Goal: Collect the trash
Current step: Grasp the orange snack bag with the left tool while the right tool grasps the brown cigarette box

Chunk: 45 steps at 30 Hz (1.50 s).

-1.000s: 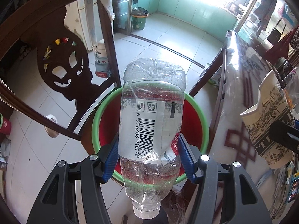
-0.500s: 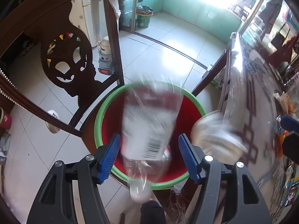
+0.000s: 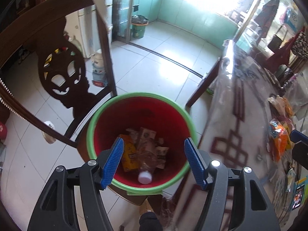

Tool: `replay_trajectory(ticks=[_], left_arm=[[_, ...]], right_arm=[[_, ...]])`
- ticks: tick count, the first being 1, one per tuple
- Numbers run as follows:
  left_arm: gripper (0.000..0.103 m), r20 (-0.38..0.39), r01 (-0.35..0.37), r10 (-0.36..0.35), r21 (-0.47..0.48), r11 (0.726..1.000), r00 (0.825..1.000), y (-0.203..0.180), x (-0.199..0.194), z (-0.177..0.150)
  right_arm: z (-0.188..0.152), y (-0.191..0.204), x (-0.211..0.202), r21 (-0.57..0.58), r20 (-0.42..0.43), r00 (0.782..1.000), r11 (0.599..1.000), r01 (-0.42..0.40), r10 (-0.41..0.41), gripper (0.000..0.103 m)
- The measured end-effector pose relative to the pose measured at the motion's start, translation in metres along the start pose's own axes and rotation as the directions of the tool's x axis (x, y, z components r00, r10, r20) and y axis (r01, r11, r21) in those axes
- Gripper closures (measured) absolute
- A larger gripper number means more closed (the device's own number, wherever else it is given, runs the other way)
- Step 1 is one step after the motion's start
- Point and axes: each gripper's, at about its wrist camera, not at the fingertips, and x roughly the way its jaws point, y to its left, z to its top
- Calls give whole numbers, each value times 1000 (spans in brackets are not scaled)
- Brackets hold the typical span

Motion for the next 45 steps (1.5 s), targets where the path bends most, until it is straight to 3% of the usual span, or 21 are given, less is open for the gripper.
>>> replay_trajectory(ticks=[5,8,10,14,17,21,28,33,35,36,38,45], left_arm=[[40,13,43,-43,58,997,999,-34,-8,-3],[39,15,67,-69,95,993,998,-57,-11,-5],[31,19,82,-84,113,990,996,-71,-14,-8],[30,20,111,-115,140,984,993,-103,-20,-16],[30,7,134,-137,156,979,991,-129,-23,-25],[30,-2,161,-164,189,969,987,-171,-26,-40],[30,-61,195,-186,224,955,981,-252,-23,-78],[30,-66,188,-177,241,952,982,-288,-25,-93],[30,-59,179,-170,235,955,984,-296,-26,-94],[30,-56,175,-167,229,957,984,-298,-26,-93],[30,-58,173,-164,210,962,985,-305,-23,-91],[29,-73,173,-164,135,976,984,-337,11,-67]], right_arm=[[-27,-39,-20,81,5,998,995,63,-63,24],[-49,-84,-32,177,-12,992,976,128,-128,24],[-67,-127,-48,271,-20,981,943,192,-194,24],[-104,-208,-81,408,-50,940,852,329,-339,23],[-133,-274,-104,438,-121,887,778,450,-445,23],[-154,-340,-119,427,-187,873,763,486,-451,23],[-162,-401,-98,358,-237,903,831,425,-359,24],[-166,-406,-68,298,-287,913,879,372,-289,36],[-167,-403,-68,257,-269,911,888,381,-313,57],[-167,-404,-70,255,-261,916,894,369,-304,59],[-166,-409,-76,296,-227,938,899,322,-262,62],[-159,-405,-124,383,-48,976,898,215,-213,63]])
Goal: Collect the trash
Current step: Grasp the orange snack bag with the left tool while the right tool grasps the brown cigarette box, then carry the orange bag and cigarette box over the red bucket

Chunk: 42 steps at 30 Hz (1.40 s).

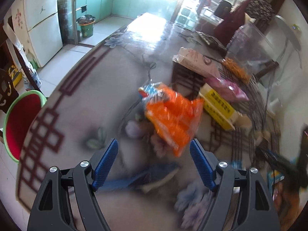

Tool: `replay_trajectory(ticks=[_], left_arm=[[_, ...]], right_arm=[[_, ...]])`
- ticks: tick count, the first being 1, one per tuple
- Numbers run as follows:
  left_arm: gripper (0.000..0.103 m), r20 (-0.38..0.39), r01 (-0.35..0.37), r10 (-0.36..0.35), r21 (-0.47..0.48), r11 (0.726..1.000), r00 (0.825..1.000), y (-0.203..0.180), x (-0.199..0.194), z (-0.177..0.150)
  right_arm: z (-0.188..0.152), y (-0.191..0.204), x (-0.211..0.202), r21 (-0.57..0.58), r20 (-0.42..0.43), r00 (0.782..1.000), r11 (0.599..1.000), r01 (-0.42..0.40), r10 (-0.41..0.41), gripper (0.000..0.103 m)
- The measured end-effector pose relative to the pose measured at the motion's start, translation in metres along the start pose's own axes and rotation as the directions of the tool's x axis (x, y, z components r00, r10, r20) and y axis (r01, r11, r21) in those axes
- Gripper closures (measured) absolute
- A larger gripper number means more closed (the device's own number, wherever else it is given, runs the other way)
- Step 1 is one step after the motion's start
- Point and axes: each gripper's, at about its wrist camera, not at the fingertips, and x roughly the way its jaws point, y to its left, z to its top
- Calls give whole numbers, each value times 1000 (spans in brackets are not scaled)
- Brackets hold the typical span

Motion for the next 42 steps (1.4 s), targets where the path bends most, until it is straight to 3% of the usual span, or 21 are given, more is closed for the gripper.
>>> replay_trajectory(ticks=[6,11,16,19,26,29,32,35,39,42], left_arm=[[29,-38,21,-24,-96,995,999,-18,46,26],[25,-39,27,-32,-127,992,999,-30,68,35],[51,-60,40,-47,-105,994,997,-35,74,36],[60,-54,49,-54,-87,995,997,-35,67,37],[64,-9,37,-37,-16,999,999,-31,41,33],[62,-2,34,-34,12,999,999,-28,29,26],[57,-43,33,-31,37,999,999,-23,33,18],[55,-86,22,-23,-10,1000,996,-9,44,12],[27,-95,19,-26,-75,997,995,4,48,7],[27,-104,30,-39,-88,996,994,7,51,5]], right_arm=[[-6,22,-26,1,31,995,996,-92,92,63],[-9,27,-37,-1,43,994,995,-100,100,63],[-12,17,-39,35,48,995,995,-93,91,62],[-11,14,-39,51,50,994,994,-97,94,62],[-6,32,-33,15,43,993,994,-113,112,62],[-5,41,-26,-5,23,994,994,-111,111,62],[-8,46,-16,-6,-8,994,994,-110,110,62],[-13,50,-9,-1,-27,993,993,-116,116,62],[-14,58,-13,-20,-18,994,994,-109,108,62],[-13,64,-20,-36,-2,995,995,-95,95,61]])
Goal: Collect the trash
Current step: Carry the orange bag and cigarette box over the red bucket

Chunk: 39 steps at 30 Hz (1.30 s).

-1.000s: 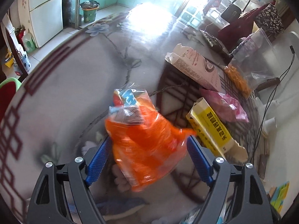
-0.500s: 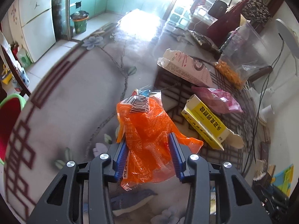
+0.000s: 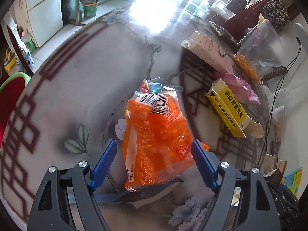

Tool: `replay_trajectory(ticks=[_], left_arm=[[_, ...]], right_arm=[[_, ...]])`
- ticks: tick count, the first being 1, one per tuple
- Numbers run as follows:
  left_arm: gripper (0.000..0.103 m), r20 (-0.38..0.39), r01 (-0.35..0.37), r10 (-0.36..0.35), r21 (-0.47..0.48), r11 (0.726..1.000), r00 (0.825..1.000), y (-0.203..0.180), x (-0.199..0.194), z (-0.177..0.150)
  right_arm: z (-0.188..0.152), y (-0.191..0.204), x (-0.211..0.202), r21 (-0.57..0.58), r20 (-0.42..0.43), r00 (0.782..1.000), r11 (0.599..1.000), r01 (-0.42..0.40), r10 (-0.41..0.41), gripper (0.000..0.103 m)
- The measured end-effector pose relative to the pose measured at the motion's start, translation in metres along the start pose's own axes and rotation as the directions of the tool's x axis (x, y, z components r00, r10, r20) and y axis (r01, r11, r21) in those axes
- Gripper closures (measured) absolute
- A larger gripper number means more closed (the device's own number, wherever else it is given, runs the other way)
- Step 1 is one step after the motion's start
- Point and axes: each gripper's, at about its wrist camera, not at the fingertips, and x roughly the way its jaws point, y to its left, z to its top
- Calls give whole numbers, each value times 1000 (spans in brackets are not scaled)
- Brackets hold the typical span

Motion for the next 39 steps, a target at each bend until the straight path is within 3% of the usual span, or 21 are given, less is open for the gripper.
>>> replay_trajectory(ticks=[2,3,4,5,6,9,10,12,15,17,19,20,24,28,30,31,33,39], left_arm=[[29,11,5,-5,-1,1000,1000,0,-1,-1],[32,14,5,-5,5,1000,1000,0,-2,-2],[42,16,4,-5,15,1000,1000,-2,-2,-3],[41,17,1,-1,24,1000,1000,-3,-3,-4],[57,22,-2,1,33,999,1000,-4,-4,-5],[78,26,-10,8,52,999,1000,-7,-10,-7],[91,31,-8,6,58,998,1000,-7,-13,-7],[94,36,-6,3,69,998,999,-8,-16,-8],[94,55,-14,10,86,996,998,-9,-22,-9],[87,54,-17,13,81,997,998,-7,-23,-8],[40,53,-4,1,64,998,999,-5,-24,-8],[32,69,-2,-2,52,999,998,-4,-25,-7],[22,61,-7,4,50,999,998,-6,-15,-2],[25,25,-51,49,79,996,998,-11,3,0],[39,35,-27,24,87,996,999,-13,2,-3],[50,39,-21,17,112,994,999,-16,0,-3],[59,41,-17,10,156,988,999,-22,-6,-4],[62,101,7,-23,151,988,995,-16,-41,-8]], right_arm=[[0,4,-5,-9,10,1000,1000,8,-8,61],[0,5,-6,-12,14,1000,1000,11,-11,61],[0,6,-8,-15,17,1000,1000,15,-14,61],[0,7,-9,-17,20,1000,1000,18,-17,61],[0,7,-10,-17,21,1000,1000,19,-18,61],[1,9,-12,-19,26,1000,1000,17,-16,61],[1,10,-12,-21,27,1000,1000,13,-13,61],[1,14,-12,-30,26,1000,1000,7,-6,61],[2,19,-11,-41,27,1000,999,1,0,61],[1,21,-10,-44,24,1000,999,-2,3,61],[1,21,-10,-43,23,1000,999,-1,2,61],[1,21,-10,-41,23,1000,999,-1,2,61],[-1,20,-9,-39,19,1000,999,3,-2,61],[-3,22,-9,-46,15,1000,999,6,-5,61],[-4,22,-10,-47,16,1000,999,9,-8,61],[-4,22,-11,-46,17,1000,999,10,-9,61],[-5,22,-11,-41,18,1000,999,7,-6,61],[-3,31,-9,-53,18,1000,998,-19,20,61]])
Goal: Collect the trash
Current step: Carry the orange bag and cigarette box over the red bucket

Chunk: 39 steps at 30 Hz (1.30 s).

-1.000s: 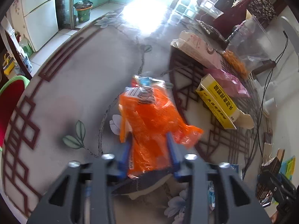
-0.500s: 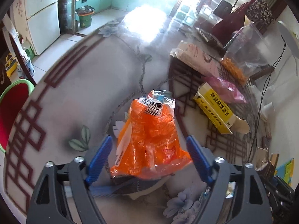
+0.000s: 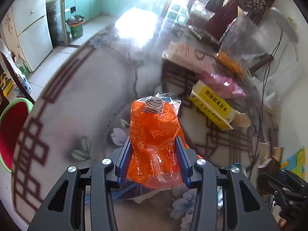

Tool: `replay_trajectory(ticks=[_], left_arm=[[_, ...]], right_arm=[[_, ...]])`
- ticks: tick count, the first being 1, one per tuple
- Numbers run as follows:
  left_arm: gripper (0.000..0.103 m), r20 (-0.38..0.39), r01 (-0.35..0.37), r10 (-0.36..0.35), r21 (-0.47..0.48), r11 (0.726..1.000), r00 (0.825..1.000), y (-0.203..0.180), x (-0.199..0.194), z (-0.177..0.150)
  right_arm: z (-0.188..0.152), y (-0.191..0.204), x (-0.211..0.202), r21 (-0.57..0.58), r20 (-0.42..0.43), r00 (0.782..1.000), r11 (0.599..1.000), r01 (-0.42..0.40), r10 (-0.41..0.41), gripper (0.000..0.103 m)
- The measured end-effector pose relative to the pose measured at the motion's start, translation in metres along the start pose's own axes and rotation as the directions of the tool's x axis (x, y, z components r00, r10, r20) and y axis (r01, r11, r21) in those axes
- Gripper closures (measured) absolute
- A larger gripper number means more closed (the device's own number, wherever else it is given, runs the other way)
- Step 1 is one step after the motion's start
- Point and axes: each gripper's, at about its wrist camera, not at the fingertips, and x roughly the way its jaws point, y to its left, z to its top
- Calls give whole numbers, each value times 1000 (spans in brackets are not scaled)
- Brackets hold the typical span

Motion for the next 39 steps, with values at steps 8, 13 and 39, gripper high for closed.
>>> replay_trajectory(ticks=[8,13,39], left_arm=[[62,133,-26,32,-48,998,991,24,-67,-2],[62,173,-54,62,-53,997,983,45,-91,3],[61,194,-61,87,-135,989,977,201,-135,10]], right_arm=[[10,23,5,-33,-1,1000,999,-24,24,61],[20,49,8,-67,13,999,997,-39,40,61],[33,215,32,-221,38,999,975,-20,28,61]])
